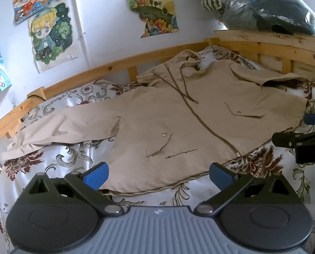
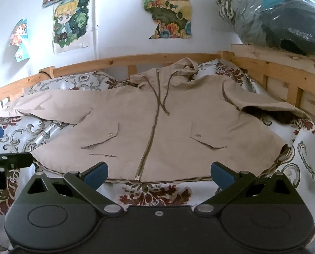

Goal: Fold large clothes

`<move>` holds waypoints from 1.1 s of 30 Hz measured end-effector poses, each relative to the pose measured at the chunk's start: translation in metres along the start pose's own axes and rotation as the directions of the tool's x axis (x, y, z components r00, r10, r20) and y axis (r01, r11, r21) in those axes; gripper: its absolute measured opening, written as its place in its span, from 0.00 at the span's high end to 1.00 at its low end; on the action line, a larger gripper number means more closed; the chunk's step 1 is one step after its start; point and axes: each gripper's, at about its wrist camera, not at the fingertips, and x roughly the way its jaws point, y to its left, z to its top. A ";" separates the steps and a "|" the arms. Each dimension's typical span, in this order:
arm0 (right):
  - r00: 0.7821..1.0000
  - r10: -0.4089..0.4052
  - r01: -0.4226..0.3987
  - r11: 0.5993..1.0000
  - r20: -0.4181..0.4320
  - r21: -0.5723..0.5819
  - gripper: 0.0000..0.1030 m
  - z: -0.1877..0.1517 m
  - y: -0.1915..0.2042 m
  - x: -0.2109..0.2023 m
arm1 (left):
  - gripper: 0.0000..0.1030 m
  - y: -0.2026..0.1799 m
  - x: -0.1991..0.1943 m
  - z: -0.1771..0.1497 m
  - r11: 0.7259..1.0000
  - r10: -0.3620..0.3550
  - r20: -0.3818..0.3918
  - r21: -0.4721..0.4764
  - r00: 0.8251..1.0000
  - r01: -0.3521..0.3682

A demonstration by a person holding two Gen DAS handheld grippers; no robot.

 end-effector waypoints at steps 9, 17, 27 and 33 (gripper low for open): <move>1.000 0.005 -0.005 1.000 -0.012 -0.009 0.01 0.000 0.001 0.000 | 0.01 0.002 -0.003 0.000 1.000 -0.001 0.017 -0.003 1.000 0.001; 1.000 0.001 -0.001 1.000 -0.015 0.000 0.01 0.002 -0.001 0.000 | 0.01 0.001 -0.004 0.001 1.000 0.006 0.019 -0.005 1.000 -0.005; 1.000 -0.007 0.008 1.000 -0.003 0.007 0.01 0.002 -0.001 -0.001 | 0.01 0.005 -0.004 0.003 1.000 0.011 0.016 -0.018 1.000 -0.011; 1.000 -0.024 0.024 0.999 0.004 0.024 0.01 0.002 -0.003 -0.002 | 0.01 0.003 -0.002 0.005 0.998 0.059 0.001 -0.005 0.998 -0.059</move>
